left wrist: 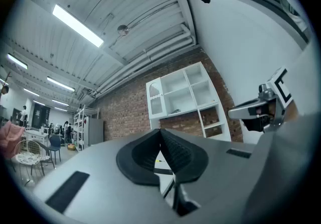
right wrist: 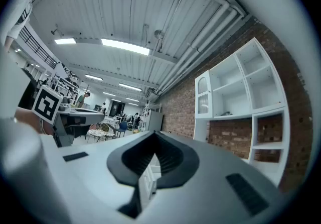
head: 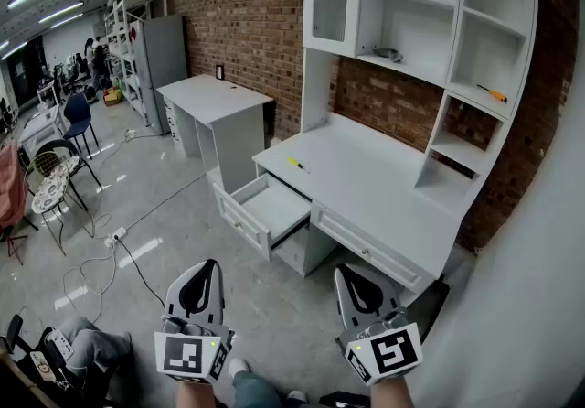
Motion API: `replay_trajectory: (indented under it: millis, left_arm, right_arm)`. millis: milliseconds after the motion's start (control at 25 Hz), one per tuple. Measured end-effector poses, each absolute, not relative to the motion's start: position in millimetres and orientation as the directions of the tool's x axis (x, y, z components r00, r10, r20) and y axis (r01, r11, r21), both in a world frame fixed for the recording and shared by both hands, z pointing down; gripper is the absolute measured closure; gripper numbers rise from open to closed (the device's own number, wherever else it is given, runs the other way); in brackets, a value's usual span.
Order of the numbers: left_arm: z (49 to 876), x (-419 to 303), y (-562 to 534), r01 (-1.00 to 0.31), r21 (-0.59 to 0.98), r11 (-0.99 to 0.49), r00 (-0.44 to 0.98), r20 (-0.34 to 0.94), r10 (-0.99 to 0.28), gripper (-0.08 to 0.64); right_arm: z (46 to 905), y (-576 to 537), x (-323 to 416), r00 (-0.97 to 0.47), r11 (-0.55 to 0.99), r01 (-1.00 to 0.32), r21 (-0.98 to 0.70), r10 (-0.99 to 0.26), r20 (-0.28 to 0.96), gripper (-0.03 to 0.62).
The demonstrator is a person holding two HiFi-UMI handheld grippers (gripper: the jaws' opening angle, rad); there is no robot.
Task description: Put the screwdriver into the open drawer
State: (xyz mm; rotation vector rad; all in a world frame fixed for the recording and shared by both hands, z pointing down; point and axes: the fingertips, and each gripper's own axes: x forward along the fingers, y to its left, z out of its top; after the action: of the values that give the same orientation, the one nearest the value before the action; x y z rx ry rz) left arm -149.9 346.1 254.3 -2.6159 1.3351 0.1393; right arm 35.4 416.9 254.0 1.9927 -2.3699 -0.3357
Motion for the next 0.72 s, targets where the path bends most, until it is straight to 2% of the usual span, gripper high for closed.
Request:
replay_trajectory:
  millis: [360, 520, 720]
  left_arm:
    - [263, -140, 324, -0.809, -0.122, -0.575, 0.588, -0.156, -0.794, 0.546]
    - [269, -141, 287, -0.814, -0.106, -0.570, 0.580, -0.148, -0.801, 0.546]
    - [275, -139, 222, -0.816, -0.094, -0.571, 0.578, -0.140, -0.804, 0.546]
  right_arm:
    - [259, 396, 50, -0.170, 0.152, -0.976, 0.154, -0.980, -0.109, 0.581]
    - [262, 364, 56, -0.171, 0.160, -0.983, 0.094, -0.977, -0.129, 0.581]
    - [268, 301, 65, -0.148, 0.134, -0.981, 0.140, -0.985, -0.092, 0.581]
